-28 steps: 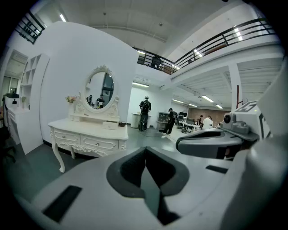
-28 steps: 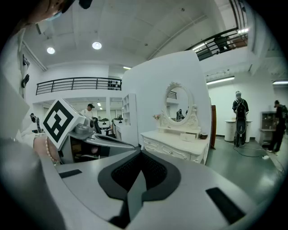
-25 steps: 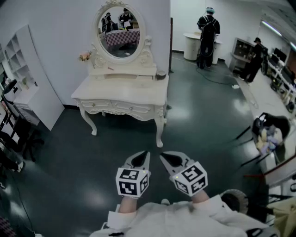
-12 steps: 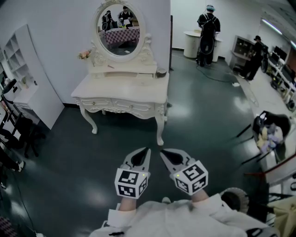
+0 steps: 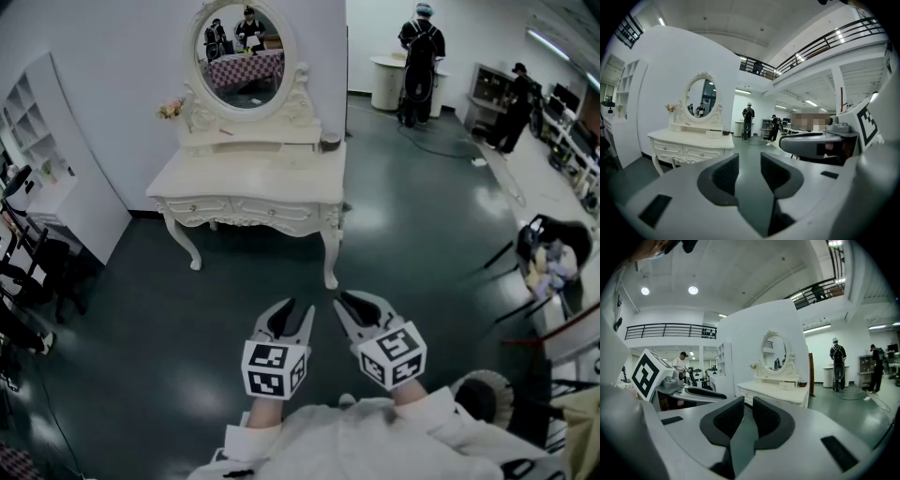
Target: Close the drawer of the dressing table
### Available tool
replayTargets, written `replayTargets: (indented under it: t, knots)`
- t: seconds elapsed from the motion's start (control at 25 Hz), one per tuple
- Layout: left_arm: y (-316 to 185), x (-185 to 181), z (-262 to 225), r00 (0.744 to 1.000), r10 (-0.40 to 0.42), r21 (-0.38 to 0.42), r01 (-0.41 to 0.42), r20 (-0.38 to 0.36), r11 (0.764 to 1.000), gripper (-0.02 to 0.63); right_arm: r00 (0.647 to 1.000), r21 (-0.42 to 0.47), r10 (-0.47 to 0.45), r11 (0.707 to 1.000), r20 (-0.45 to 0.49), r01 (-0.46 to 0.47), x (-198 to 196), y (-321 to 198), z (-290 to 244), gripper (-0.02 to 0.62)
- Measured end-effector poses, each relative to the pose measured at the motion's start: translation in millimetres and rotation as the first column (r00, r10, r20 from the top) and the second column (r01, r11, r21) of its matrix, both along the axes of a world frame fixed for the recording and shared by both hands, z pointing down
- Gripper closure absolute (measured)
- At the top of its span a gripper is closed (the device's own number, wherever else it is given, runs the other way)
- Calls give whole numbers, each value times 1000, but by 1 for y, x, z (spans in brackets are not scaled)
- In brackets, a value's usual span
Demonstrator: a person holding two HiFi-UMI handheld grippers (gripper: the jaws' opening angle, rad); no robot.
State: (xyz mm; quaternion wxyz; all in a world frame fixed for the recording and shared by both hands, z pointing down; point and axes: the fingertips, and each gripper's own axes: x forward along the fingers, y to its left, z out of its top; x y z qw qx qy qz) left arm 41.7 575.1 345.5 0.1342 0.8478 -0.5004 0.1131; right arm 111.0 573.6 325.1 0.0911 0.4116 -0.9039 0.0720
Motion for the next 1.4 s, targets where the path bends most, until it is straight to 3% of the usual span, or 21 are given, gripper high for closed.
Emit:
replayTargets:
  t: [0.12, 0.52, 0.76, 0.92, 1.4]
  knots:
    - [0, -7, 3, 1000, -2, -3, 2, -5, 1000, 480, 1000, 4, 4, 1000, 0, -4, -5, -1, 4, 489]
    - [2, -13, 18, 998, 46, -29, -47, -41, 998, 480, 999, -46, 21, 999, -45, -23, -15, 4, 26, 489]
    - [-19, -18, 29, 999, 31, -56, -33, -44, 998, 480, 999, -64, 8, 998, -31, -10, -19, -18, 34, 489]
    - [-47, -28, 31, 999, 18, -61, -20, -33, 998, 480, 1000, -92, -5, 996, -1, 5, -28, -47, 37, 489]
    - [-171, -55, 16, 1000, -17, -40, 17, 2, 999, 480, 997, -52, -42, 998, 67, 46, -50, -178, 22, 489]
